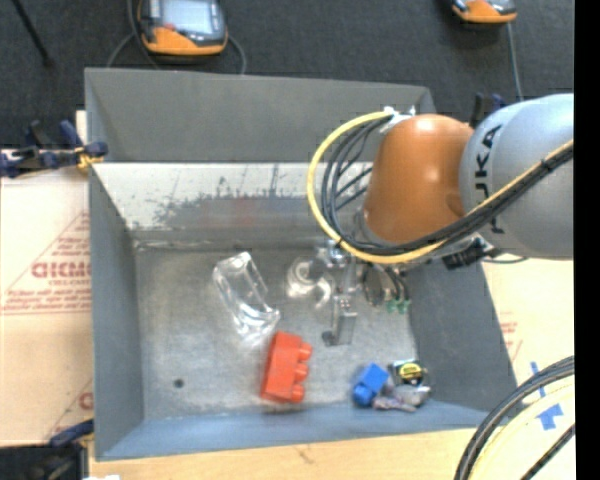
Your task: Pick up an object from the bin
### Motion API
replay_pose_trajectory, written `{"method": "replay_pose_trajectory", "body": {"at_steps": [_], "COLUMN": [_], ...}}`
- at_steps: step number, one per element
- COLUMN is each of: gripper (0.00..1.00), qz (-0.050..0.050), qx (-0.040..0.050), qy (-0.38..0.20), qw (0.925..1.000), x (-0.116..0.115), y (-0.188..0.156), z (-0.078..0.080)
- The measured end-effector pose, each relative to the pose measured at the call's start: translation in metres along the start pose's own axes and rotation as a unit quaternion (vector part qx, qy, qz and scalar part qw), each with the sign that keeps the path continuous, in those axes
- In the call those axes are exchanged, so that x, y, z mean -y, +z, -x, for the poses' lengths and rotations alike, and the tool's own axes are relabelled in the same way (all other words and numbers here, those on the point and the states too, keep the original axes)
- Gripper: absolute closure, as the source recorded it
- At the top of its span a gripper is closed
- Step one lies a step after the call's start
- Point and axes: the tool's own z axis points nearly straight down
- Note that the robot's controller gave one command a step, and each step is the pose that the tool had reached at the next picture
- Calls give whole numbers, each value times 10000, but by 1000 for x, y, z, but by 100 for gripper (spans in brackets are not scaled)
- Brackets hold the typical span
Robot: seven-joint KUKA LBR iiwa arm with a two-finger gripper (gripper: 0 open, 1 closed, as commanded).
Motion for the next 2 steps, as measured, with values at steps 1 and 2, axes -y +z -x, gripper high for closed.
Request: {"method": "replay_pose_trajectory", "body": {"at_steps": [1,2], "gripper": [0,0], "qz": [-8,-17], "qx": [-30,-16], "qy": [-1138,-962], "qw": [9935,9954], "x": [-2,101], "y": [32,95], "z": [-53,-40]}}
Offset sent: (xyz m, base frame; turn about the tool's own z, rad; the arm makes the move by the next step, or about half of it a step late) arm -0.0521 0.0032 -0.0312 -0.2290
